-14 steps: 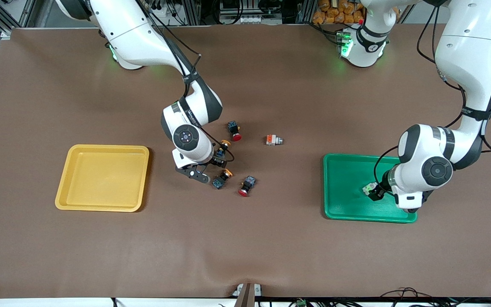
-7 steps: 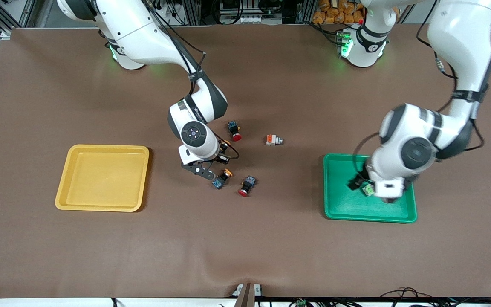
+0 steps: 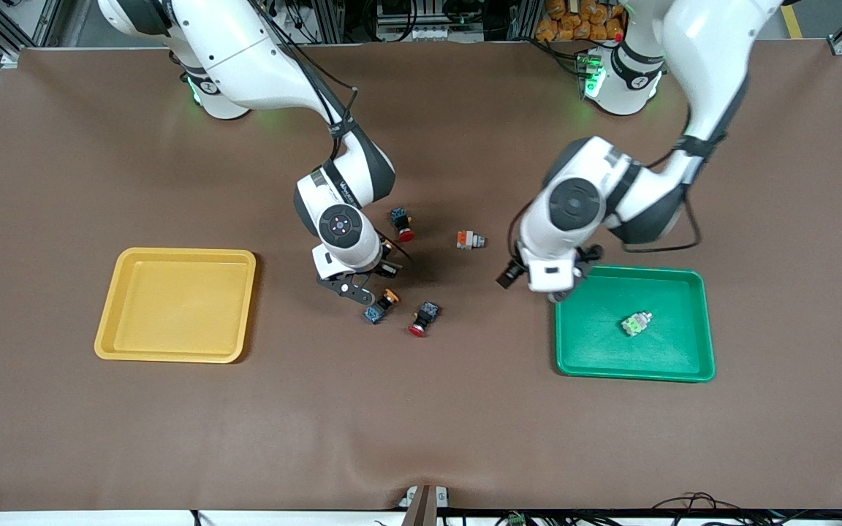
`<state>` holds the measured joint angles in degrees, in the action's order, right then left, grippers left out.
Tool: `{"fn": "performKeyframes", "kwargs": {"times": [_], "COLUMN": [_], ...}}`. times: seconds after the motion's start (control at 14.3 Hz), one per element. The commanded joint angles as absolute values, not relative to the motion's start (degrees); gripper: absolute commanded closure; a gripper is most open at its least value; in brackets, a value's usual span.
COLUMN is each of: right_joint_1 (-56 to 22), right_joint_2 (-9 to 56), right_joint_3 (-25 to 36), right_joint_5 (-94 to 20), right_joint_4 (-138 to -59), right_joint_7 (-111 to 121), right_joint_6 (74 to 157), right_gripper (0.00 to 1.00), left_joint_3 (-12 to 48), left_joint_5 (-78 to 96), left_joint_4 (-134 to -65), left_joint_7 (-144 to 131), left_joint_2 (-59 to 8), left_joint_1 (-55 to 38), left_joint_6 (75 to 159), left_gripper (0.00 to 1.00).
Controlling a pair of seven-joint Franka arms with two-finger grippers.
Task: Place green and yellow buttons in trays
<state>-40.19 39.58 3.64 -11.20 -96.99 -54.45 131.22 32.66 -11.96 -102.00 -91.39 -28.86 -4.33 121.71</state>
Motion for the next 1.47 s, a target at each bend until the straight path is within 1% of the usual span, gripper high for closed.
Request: {"fn": "performKeyframes", "kwargs": {"times": [0.0,0.07,0.21,0.35,0.56,0.84,0.98,1.05,1.12,1.19,1.26,1.4], "right_joint_1": [-39.1,-38.5,-38.1,-38.1,-37.9,-37.0,-31.0,-27.6,-25.3,-23.5,-21.5,-18.0], "right_joint_2": [36.4,34.5,30.1,27.2,25.7,25.7,26.1,26.5,27.8,29.7,31.7,35.3], "right_joint_3": [4.7,5.6,8.9,12.4,17.9,24.3,24.6,24.4,24.4,24.4,24.3,24.1], "right_joint_5": [-10.4,-9.1,-7.1,-7.0,-6.9,-5.4,-4.2,-4.7,-4.7,-4.8,-4.8,-5.8], "right_joint_4": [-96.6,-96.2,-96.0,-96.1,-96.2,-96.3,-97.7,-98.1,-98.0,-98.1,-98.3,-98.4], "right_joint_7": [-54.1,-51.6,-45.6,-41.9,-36.2,-33.0,-22.7,-16.8,-11.1,-6.9,-4.5,2.3], "right_joint_6": [125.8,121.6,112.9,107.3,101.3,101.6,106.1,108.3,110.2,113.3,116.4,121.9], "right_gripper": [1.00,1.00,1.00,1.00,1.00,1.00,1.00,1.00,1.00,1.00,1.00,1.00], "left_joint_3": [32.5,32.5,32.4,32.4,32.1,31.5,31.4,31.1,31.1,31.1,31.1,31.0], "left_joint_5": [-11.2,-11.2,-11.2,-11.8,-12.0,-12.0,-12.0,-12.0,-12.0,-12.0,-12.0,-12.1], "left_joint_4": [-109.5,-111.2,-112.6,-112.5,-112.6,-113.0,-112.9,-112.9,-112.9,-112.9,-112.8,-112.7], "left_joint_7": [-97.3,-99.5,-104.0,-109.3,-113.1,-114.3,-115.2,-115.5,-115.8,-116.1,-116.2,-116.0], "left_joint_2": [-28.7,-29.2,-30.1,-32.0,-34.4,-36.5,-37.2,-37.2,-37.2,-37.2,-37.2,-37.1], "left_joint_1": [-5.5,-5.9,-8.5,-10.1,-11.3,-11.9,-12.0,-12.0,-12.4,-12.7,-13.1,-13.3], "left_joint_6": [131.8,134.5,136.7,137.5,140.0,142.0,142.9,143.3,143.6,143.6,143.6,143.5], "left_gripper": [0.00,0.00,0.00,0.00,0.00,0.00,0.00,0.11,0.32,0.62,1.00,1.00]}}
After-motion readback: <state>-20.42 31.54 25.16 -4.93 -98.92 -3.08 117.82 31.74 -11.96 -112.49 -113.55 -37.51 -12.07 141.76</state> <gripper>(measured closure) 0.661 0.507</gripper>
